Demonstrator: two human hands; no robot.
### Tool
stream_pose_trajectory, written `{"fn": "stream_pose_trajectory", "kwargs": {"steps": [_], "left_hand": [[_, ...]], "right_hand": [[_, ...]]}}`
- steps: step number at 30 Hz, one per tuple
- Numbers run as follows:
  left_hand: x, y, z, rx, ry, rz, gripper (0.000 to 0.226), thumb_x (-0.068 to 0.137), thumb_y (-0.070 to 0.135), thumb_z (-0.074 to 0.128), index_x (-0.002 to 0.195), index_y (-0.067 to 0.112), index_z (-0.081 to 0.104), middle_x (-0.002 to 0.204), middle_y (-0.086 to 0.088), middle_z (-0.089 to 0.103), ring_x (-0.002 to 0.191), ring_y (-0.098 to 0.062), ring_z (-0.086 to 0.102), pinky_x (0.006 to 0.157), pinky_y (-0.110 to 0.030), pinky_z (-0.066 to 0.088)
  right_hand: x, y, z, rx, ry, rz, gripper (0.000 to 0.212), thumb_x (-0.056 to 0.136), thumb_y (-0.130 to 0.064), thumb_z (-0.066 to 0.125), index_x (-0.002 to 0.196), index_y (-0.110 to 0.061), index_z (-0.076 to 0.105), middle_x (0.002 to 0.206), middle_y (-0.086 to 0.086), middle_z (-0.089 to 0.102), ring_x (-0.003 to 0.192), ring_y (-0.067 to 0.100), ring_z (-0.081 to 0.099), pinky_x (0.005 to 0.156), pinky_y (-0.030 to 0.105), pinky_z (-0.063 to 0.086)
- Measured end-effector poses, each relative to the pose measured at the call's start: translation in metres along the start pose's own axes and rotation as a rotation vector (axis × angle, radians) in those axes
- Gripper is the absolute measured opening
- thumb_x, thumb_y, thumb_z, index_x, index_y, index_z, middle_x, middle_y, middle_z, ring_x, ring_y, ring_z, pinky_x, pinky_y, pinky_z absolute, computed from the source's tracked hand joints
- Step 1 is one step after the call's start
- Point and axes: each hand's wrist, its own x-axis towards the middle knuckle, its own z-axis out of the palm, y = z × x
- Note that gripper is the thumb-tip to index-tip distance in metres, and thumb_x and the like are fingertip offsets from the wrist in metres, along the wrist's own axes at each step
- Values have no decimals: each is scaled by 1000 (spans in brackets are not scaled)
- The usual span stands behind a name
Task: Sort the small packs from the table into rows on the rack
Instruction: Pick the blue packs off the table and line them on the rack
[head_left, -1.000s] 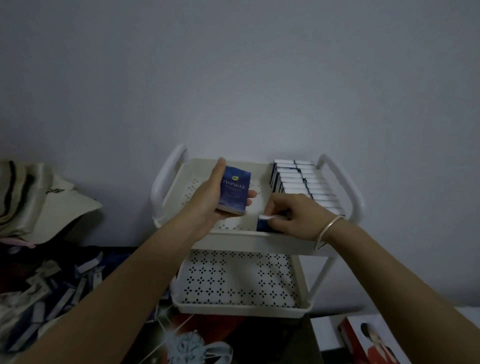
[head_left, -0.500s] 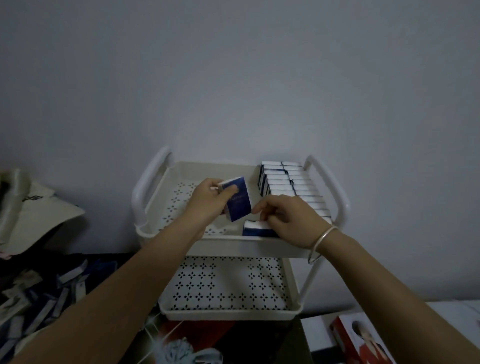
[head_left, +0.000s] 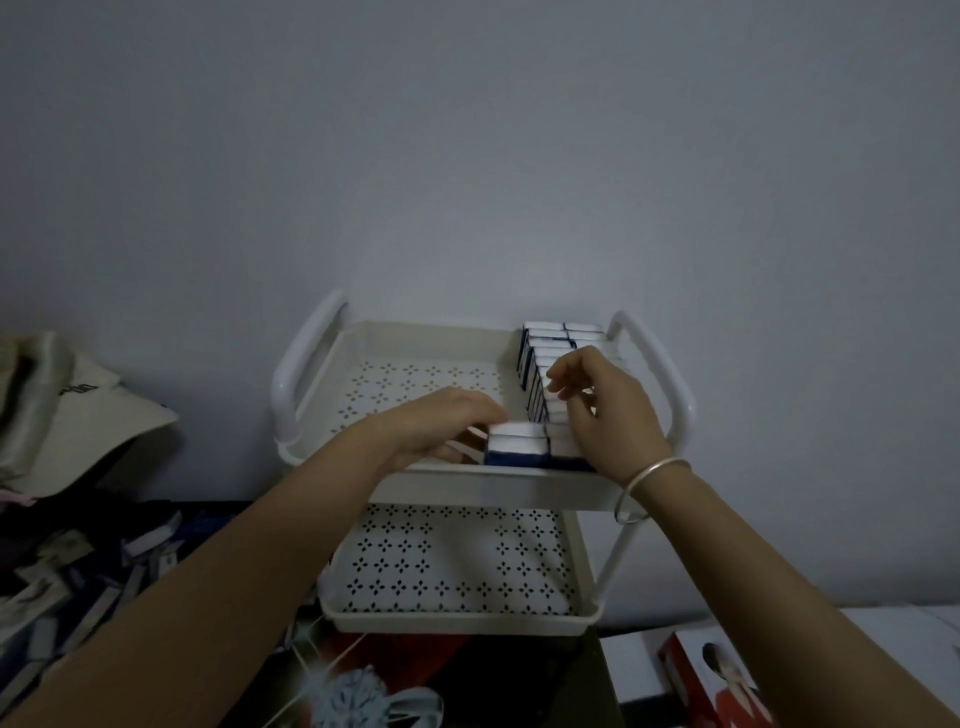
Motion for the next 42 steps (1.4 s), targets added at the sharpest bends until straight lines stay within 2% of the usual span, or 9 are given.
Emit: {"fn": "stream_pose_trajectory", "kwargs": {"steps": [4, 10, 15, 19, 24, 28, 31, 35, 42], "left_hand": [[0, 4, 0, -28, 27, -30, 36, 95, 40, 50, 112, 14, 67, 104, 1, 70, 92, -14, 66, 79, -31, 52], [-15, 2, -4, 158, 217, 105, 43, 96, 48, 43, 120, 21, 64, 125, 4, 62, 118, -14, 56, 100, -40, 47], [-77, -17, -22, 116, 590, 422, 26, 99, 25, 45, 97, 15, 68, 97, 4, 71, 89, -7, 66, 80, -26, 53], [-149, -80, -31, 114, 833, 531, 20, 99, 10, 46, 88, 12, 64, 75, 7, 67, 65, -4, 62, 62, -17, 50], [-222, -215, -30, 246, 865, 139, 20, 100, 14, 46, 93, 18, 64, 77, 6, 66, 60, -6, 58, 59, -23, 48], [-274, -308, -28, 398, 804, -262, 18, 99, 18, 48, 93, 29, 61, 82, 14, 67, 65, -4, 60, 62, -27, 51], [-304, -344, -31, 457, 813, -391, 19, 96, 15, 52, 91, 31, 61, 82, 8, 69, 66, -10, 61, 58, -31, 50], [-317, -365, -27, 600, 788, -433, 16, 91, 13, 54, 93, 25, 64, 83, 1, 70, 70, -18, 61, 60, -32, 48], [-316, -383, -11, 910, 592, -330, 20, 68, 4, 74, 75, 22, 69, 66, 1, 67, 59, -20, 62, 55, -29, 45]], "right_hand": [[-5, -2, 5, -12, -35, -20, 34, 81, 8, 43, 94, -19, 59, 94, -7, 63, 88, 12, 60, 81, 35, 52], [-19, -31, 16, 44, 51, -162, 32, 74, 2, 42, 93, -15, 61, 93, -2, 63, 88, 16, 58, 77, 38, 52], [-59, -72, 58, 228, -56, -199, 27, 76, 1, 43, 87, -16, 61, 87, -5, 64, 80, 11, 60, 71, 30, 52], [-116, -84, 129, 288, -371, -141, 24, 78, -2, 47, 87, -18, 62, 86, -6, 65, 78, 9, 60, 71, 26, 52], [-195, -80, 221, 186, -909, -32, 26, 81, -7, 49, 95, -20, 67, 98, 2, 69, 90, 21, 65, 80, 34, 53], [-244, -93, 263, 80, -1111, -166, 30, 84, -10, 49, 107, -18, 66, 113, 6, 64, 103, 26, 60, 87, 31, 48], [-276, -114, 294, -109, -1079, -467, 33, 83, -19, 45, 112, -15, 59, 110, 11, 57, 97, 33, 56, 68, 41, 51], [-305, -130, 322, -243, -1051, -655, 47, 73, -58, 55, 103, -24, 65, 102, 3, 60, 86, 24, 59, 56, 31, 46], [-323, -136, 327, -403, -993, -493, 77, 45, -83, 60, 84, -17, 68, 88, 1, 63, 80, 22, 59, 56, 34, 48]]}}
